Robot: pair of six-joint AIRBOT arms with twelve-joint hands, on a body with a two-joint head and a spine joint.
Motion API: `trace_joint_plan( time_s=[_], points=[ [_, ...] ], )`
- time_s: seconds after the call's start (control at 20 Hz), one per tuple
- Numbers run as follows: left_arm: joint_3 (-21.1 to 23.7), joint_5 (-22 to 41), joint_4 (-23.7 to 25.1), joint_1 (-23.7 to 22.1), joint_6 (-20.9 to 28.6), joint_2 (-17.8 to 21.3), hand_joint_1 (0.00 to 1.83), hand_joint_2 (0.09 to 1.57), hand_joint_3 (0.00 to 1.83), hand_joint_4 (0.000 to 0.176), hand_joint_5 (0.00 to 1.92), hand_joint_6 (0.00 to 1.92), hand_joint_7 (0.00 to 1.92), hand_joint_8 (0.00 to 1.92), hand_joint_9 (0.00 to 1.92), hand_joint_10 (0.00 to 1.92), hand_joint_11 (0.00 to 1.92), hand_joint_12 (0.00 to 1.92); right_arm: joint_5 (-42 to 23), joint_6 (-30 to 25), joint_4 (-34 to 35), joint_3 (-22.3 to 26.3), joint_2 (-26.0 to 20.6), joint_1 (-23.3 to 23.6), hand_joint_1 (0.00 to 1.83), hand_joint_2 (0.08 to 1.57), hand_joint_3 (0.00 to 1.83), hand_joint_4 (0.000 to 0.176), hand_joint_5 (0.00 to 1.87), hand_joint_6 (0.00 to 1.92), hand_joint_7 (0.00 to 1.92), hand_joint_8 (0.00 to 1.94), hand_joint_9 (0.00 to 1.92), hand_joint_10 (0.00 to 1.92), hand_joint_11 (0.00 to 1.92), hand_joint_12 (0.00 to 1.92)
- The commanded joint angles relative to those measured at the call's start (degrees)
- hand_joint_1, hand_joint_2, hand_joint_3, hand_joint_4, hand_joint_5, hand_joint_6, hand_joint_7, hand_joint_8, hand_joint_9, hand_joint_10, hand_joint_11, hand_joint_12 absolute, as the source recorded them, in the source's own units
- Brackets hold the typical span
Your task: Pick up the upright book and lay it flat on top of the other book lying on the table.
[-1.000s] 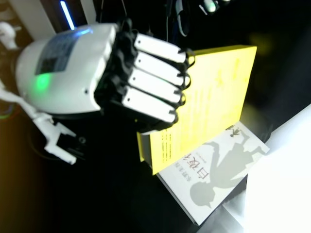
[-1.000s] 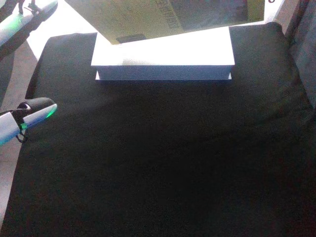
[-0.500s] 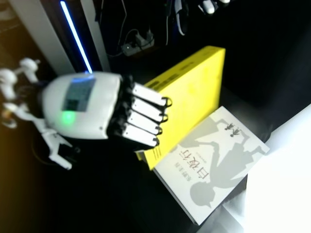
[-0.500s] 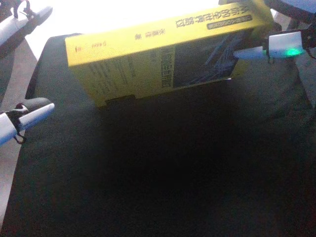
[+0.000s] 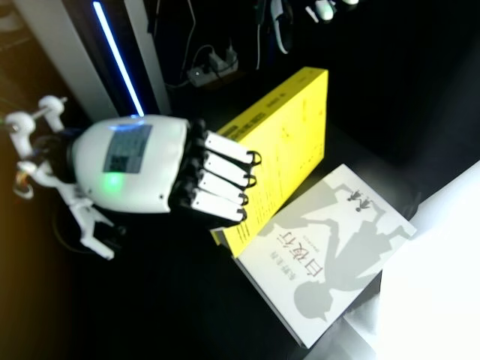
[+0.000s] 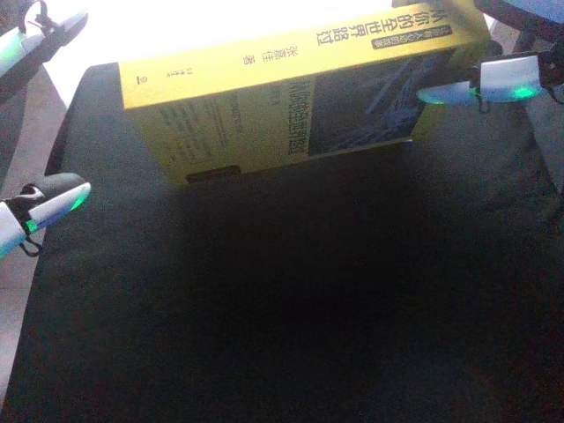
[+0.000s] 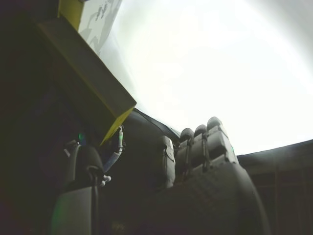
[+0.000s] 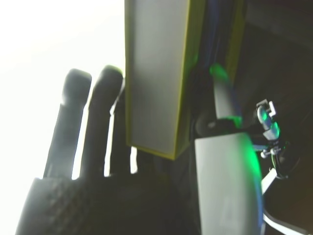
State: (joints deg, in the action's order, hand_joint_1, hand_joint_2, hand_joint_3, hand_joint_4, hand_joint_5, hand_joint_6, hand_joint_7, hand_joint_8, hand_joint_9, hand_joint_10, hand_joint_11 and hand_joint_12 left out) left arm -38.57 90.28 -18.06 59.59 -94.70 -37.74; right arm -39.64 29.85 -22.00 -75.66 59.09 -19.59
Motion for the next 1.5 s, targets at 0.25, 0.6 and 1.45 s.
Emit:
trace_joint_plan(
  time_s=[0.25,0.6,1.45],
  points=[
    [-0.13,7.51,0.59,-0.15,-0.13,0.02,0.61,1.12,0.01,0.114,0.18,0.03,0.08,0.01,0.0,0.0,0.0,0.0,-4.47,0.4,3.1,-1.43,-0.04,3.46,1.35,1.21,0.0,0.0,0.63,1.31,0.83,1.27,0.82,1.5,0.6,1.87],
    [-0.22,7.54,0.58,-0.15,-0.13,-0.1,0.56,1.14,0.01,0.086,0.18,0.02,0.09,0.01,0.0,0.0,0.0,0.0,-4.5,3.4,3.18,-0.48,-0.82,9.95,1.32,1.3,0.01,0.0,0.48,1.47,0.69,1.51,0.69,1.71,0.71,1.91],
    [-1.67,7.68,0.57,-0.14,1.44,-1.79,0.59,1.15,0.0,0.071,0.18,0.01,0.05,0.0,0.0,0.0,0.0,0.0,2.81,11.09,4.47,-4.72,0.01,15.88,1.32,1.3,0.01,0.0,0.45,1.48,0.67,1.52,0.72,1.69,0.74,1.9]
  ],
)
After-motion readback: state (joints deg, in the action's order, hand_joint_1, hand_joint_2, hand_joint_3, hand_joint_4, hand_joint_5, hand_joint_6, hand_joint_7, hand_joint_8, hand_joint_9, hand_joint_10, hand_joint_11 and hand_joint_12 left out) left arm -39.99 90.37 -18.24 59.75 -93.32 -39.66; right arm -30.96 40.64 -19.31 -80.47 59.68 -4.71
